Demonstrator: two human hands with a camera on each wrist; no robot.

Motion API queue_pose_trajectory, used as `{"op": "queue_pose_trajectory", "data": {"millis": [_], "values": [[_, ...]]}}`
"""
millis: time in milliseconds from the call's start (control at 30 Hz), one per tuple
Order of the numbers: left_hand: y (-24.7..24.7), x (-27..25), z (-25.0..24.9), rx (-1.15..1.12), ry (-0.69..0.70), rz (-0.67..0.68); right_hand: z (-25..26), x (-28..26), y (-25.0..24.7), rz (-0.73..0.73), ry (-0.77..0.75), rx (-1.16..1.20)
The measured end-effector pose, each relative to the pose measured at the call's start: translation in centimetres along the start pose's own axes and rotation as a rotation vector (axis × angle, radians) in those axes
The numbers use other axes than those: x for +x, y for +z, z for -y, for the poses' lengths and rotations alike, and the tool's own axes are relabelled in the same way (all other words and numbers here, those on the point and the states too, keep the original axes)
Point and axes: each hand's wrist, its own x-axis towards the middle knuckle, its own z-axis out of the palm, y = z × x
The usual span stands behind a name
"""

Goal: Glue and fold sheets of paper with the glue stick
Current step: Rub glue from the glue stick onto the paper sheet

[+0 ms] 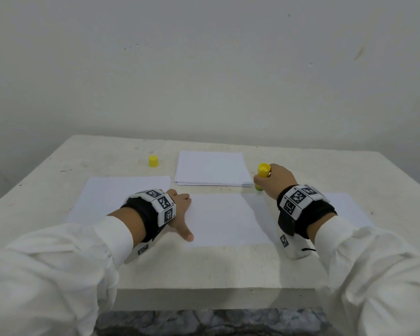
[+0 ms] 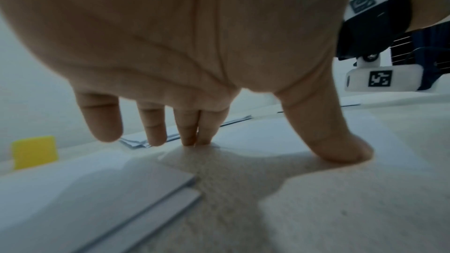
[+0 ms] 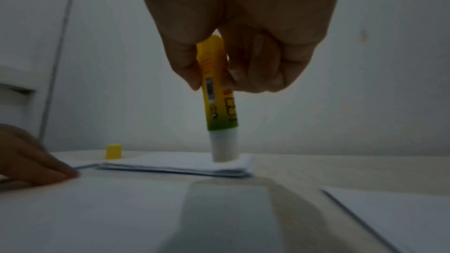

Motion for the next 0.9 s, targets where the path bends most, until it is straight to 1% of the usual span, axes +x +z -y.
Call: {"op": "queue_pose_trajectory", "data": {"millis": [33, 67, 100, 167, 200, 233, 333, 433, 600, 767, 900], "values": [[0.0, 0.0, 0.1, -0.01, 0.001, -0.001, 0.8, -0.5, 0.1, -0.004, -0.043, 0.066], [0.0, 0.0, 0.2, -0.022, 0.002, -0.001, 1.8, -1.1, 0.4, 0.029, -0.096, 0.112], [-0.1, -0.1, 0.2, -0.033, 0.003, 0.002, 3.0, -1.8, 0.9, 0.098, -0.159, 0.132], [-0.1, -0.2, 0.3, -0.039, -0.004, 0.016, 5.5, -3.0, 2.3, 0.27, -0.288, 0.089], [-0.1, -0.2, 0.3, -0.036, -0.008, 0.022, 6.6, -3.4, 3.1, 0.324, -0.333, 0.049], [-0.1, -0.2, 0.3, -0.032, -0.01, 0.025, 7.4, -3.6, 3.9, 0.345, -0.363, 0.012], [-0.1, -0.3, 0.4, -0.022, -0.001, 0.022, 8.7, -3.5, 5.9, 0.331, -0.386, -0.04], [-0.2, -0.4, 0.4, -0.032, -0.004, 0.02, 9.2, -3.4, 6.5, 0.33, -0.418, -0.072], [-0.1, -0.1, 0.4, -0.015, -0.015, 0.045, 8.5, -5.0, 5.9, 0.407, -0.462, -0.026], [-0.7, -0.5, -0.5, 0.035, 0.013, 0.042, 7.4, -7.0, 5.2, 0.463, -0.476, -0.042], [-0.7, -0.1, -0.6, 0.037, -0.04, 0.052, 6.3, -7.9, 4.4, 0.478, -0.471, -0.066]]}}
